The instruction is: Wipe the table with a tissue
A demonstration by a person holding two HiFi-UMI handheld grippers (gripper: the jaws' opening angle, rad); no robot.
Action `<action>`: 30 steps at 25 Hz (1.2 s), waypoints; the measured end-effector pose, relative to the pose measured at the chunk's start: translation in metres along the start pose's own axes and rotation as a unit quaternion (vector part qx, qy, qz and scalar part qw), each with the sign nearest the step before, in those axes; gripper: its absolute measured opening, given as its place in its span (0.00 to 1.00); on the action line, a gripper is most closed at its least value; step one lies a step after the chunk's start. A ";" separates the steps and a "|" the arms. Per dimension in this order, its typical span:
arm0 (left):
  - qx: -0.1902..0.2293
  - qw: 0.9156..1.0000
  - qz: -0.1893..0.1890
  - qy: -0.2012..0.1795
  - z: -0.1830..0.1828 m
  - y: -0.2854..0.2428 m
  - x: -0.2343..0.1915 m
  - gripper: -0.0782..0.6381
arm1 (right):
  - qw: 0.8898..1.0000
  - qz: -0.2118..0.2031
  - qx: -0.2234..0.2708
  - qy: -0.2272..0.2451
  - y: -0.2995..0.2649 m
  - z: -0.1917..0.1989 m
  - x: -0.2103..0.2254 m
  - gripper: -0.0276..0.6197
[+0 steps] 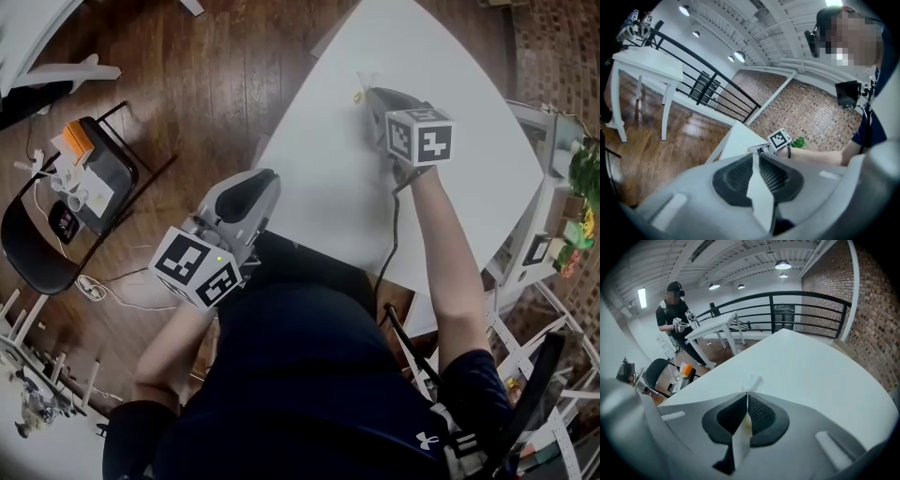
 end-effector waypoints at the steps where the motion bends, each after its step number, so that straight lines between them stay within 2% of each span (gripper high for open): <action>1: 0.000 1.000 -0.001 0.000 0.000 0.000 0.000 0.16 | 1.000 -0.002 0.000 0.001 -0.001 0.000 -0.001 0.06; 30: -0.002 1.000 0.007 -0.003 0.004 0.002 0.005 0.16 | 0.998 -0.057 -0.009 0.021 -0.006 0.010 -0.023 0.07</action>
Point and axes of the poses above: the fingertips, and each gripper's own axes: y backward along the fingers, x to its right, z out of its underside, the point moved 9 cm from there along y, backward along the fingers, and after that the axes turned 11 degrees about -z, right-handed, at the moved point
